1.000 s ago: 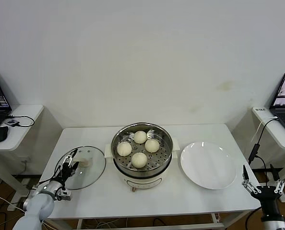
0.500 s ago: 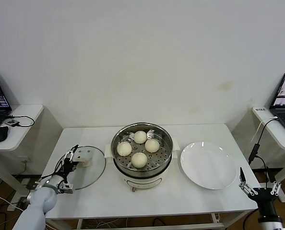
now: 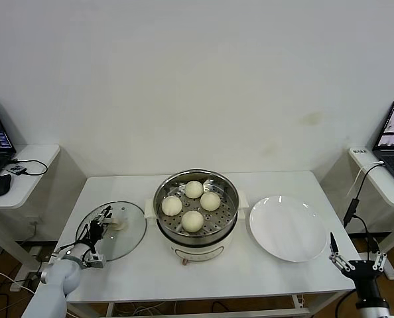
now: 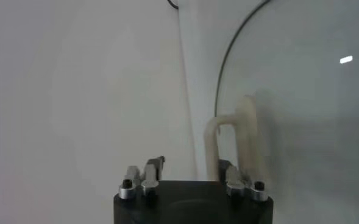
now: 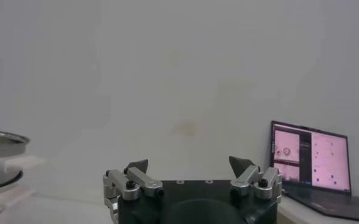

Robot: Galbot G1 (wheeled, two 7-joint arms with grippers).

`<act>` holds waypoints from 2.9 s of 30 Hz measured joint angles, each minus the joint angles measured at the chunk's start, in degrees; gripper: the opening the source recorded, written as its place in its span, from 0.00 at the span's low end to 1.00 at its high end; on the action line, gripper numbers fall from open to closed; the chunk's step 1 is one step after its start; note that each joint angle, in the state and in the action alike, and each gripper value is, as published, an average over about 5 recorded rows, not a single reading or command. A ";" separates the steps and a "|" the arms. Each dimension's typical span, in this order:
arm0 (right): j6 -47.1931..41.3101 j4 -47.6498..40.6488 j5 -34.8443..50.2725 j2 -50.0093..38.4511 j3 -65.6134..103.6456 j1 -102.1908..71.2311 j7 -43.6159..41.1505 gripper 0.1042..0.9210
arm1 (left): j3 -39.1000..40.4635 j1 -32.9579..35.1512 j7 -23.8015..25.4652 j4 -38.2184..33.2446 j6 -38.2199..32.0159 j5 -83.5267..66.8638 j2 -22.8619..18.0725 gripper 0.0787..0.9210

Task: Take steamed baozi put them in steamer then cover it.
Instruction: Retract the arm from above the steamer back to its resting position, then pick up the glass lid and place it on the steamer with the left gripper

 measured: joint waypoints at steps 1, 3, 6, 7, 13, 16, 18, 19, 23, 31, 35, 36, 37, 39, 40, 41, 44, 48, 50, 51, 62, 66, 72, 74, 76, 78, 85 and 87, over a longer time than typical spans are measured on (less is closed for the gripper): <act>0.01 -0.01 0.02 -0.03 -0.06 0.02 -0.02 0.88 | -0.10 0.11 -0.13 0.01 -0.01 -0.10 -0.05 0.36; 0.03 -0.07 0.02 -0.10 -0.23 0.08 -0.06 0.88 | -0.33 0.38 -0.44 -0.03 0.00 -0.30 -0.14 0.30; 0.08 -0.24 -0.03 -0.21 -0.55 0.27 -0.11 0.88 | -0.72 1.00 -0.71 -0.46 0.19 -0.57 -0.21 0.20; 0.08 -0.29 -0.05 -0.25 -0.67 0.34 -0.14 0.88 | -0.88 1.28 -0.72 -0.78 0.33 -0.69 -0.19 0.16; 0.06 -0.58 -0.33 -0.67 -1.49 0.85 -0.31 0.88 | -2.52 3.94 -0.22 -4.97 1.89 -1.61 0.57 0.08; -0.03 -0.95 -0.55 -0.92 -2.00 1.23 -0.41 0.88 | -3.85 6.01 0.45 -8.72 3.51 -2.10 1.19 0.08; -0.13 -1.24 -0.66 -1.07 -2.38 1.53 -0.46 0.88 | -4.89 7.56 1.15 -11.72 4.96 -2.63 1.65 0.08; -0.17 -1.39 -0.69 -1.15 -2.58 1.69 -0.48 0.88 | -5.45 8.35 1.56 -13.30 5.75 -2.95 1.88 0.08; -0.24 -2.00 -0.72 -1.48 -3.29 2.26 -0.54 0.88 | -7.91 11.32 3.51 -19.67 9.15 -4.66 2.88 0.08; -0.07 -3.35 -1.24 -1.97 -4.58 3.31 -0.62 0.88 | -10.59 15.10 7.79 -31.50 15.69 -9.70 5.18 0.08; 0.28 -3.98 -1.92 -1.71 -5.19 3.70 -0.53 0.88 | -9.38 15.47 9.77 -36.89 18.41 -12.15 6.53 0.08; 0.41 -4.15 -2.20 -1.61 -5.34 3.75 -0.48 0.88 | -8.71 15.42 10.19 -38.13 19.07 -12.73 6.88 0.08; 0.56 -4.32 -2.53 -1.48 -5.49 3.78 -0.40 0.88 | -7.86 15.28 10.55 -39.29 19.76 -13.34 7.26 0.08; 0.88 -4.60 -3.35 -1.17 -5.80 3.72 -0.25 0.88 | -5.77 14.79 11.18 -41.33 21.25 -14.54 8.01 0.08; 1.03 -4.69 -3.80 -1.00 -5.95 3.67 -0.15 0.88 | -4.51 14.41 11.43 -42.18 22.07 -15.13 8.36 0.08; 1.17 -4.77 -4.28 -0.81 -6.09 3.61 -0.06 0.88 | -3.13 13.97 11.64 -42.90 22.95 -15.70 8.67 0.08; 1.54 -5.08 -5.79 -0.13 -6.42 3.65 0.29 0.88 | 1.46 12.21 12.07 -44.39 25.69 -16.97 9.16 0.08; 2.17 -5.74 -8.66 1.22 -6.52 4.07 1.08 0.88 | 7.58 9.07 12.76 -45.43 29.15 -16.99 8.72 0.08; 2.58 -6.11 -10.54 2.05 -6.42 4.30 1.60 0.88 | 10.33 7.39 13.53 -45.71 30.84 -16.10 7.97 0.08; 2.81 -6.30 -11.53 2.47 -6.36 4.40 1.86 0.88 | 11.61 6.56 14.02 -45.79 31.67 -15.43 7.48 0.08; 4.93 -9.02 -19.94 6.20 -6.94 5.97 4.34 0.88 | 20.77 -0.18 20.24 -44.51 37.12 -2.53 -1.90 0.08; 5.25 -9.92 -21.74 7.06 -7.50 6.50 4.82 0.88 | 22.84 -1.02 22.24 -43.30 38.40 2.06 -5.82 0.08; 5.91 -11.14 -23.62 7.80 -8.09 6.74 5.25 0.88 | 25.20 -2.04 24.81 -41.62 40.20 6.68 -10.51 0.08; 6.04 -11.33 -24.05 8.09 -8.19 6.75 5.34 0.88 | 25.78 -2.54 25.55 -41.03 40.67 7.66 -11.86 0.08; 6.12 -11.45 -24.41 8.33 -8.25 6.75 5.41 0.88 | 26.33 -3.06 26.23 -40.42 41.06 8.42 -13.07 0.08; 6.21 -11.60 -24.68 8.48 -8.26 6.73 5.46 0.88 | 26.85 -3.57 26.79 -39.80 41.35 9.05 -14.12 0.08; 6.57 -12.06 -25.23 8.81 -8.18 6.63 5.57 0.88 | 28.22 -5.05 27.69 -37.38 41.88 11.08 -17.18 0.08; 6.60 -12.10 -25.34 8.89 -8.16 6.60 5.58 0.88 | 28.40 -5.22 27.82 -36.67 41.91 11.57 -17.83 0.08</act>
